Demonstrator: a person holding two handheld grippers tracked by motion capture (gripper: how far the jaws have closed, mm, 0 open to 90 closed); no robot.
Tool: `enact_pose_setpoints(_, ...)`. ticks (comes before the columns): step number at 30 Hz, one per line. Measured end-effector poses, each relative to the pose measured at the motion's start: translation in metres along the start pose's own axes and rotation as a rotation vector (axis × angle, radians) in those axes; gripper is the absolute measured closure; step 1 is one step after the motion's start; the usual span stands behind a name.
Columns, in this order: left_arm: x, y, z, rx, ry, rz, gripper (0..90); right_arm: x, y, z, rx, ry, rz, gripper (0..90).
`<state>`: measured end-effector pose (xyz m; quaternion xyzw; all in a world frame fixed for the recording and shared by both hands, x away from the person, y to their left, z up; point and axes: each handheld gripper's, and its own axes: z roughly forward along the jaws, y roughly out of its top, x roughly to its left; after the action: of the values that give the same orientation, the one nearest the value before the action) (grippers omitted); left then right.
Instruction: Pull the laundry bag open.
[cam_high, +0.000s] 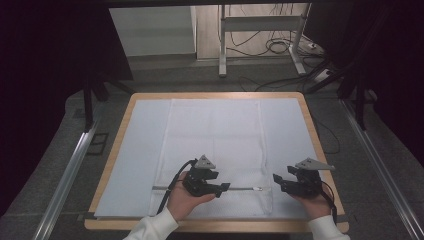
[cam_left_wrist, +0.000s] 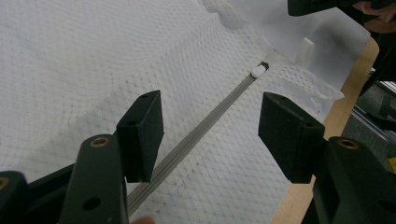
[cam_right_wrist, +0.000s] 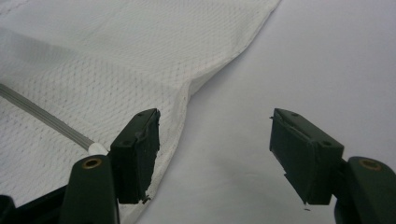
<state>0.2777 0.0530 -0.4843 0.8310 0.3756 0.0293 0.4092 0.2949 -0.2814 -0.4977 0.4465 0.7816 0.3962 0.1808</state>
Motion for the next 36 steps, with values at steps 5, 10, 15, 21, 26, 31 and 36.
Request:
enact_pose_setpoints(5, 0.001, 0.0, 0.002, 0.001, -0.005, -0.005, 40.6, -0.001, 0.0, 0.001, 0.007, -0.004, 0.004, 32.4)
enact_pose_setpoints(10, 0.001, 0.001, 0.005, 0.006, -0.01, -0.011, 40.5, 0.0, 0.0, 0.001, 0.003, -0.002, 0.005, 32.4)
enact_pose_setpoints(15, 0.0, 0.003, 0.009, 0.009, -0.015, -0.016, 40.0, -0.002, 0.0, 0.002, 0.007, -0.002, 0.011, 32.4)
enact_pose_setpoints(21, -0.001, 0.004, 0.015, 0.025, -0.02, -0.017, 40.1, -0.006, -0.001, -0.001, 0.001, -0.012, 0.026, 32.4)
enact_pose_setpoints(26, -0.002, 0.007, 0.024, 0.033, -0.044, -0.039, 40.4, -0.009, -0.001, -0.002, -0.003, -0.023, 0.031, 32.4)
enact_pose_setpoints(31, -0.006, 0.011, 0.03, 0.035, -0.055, -0.037, 41.5, -0.011, -0.002, -0.003, -0.005, -0.028, 0.04, 32.4)
enact_pose_setpoints(36, -0.01, 0.017, 0.034, 0.033, -0.07, -0.039, 42.9, -0.012, -0.002, -0.004, -0.007, -0.034, 0.043, 32.4)
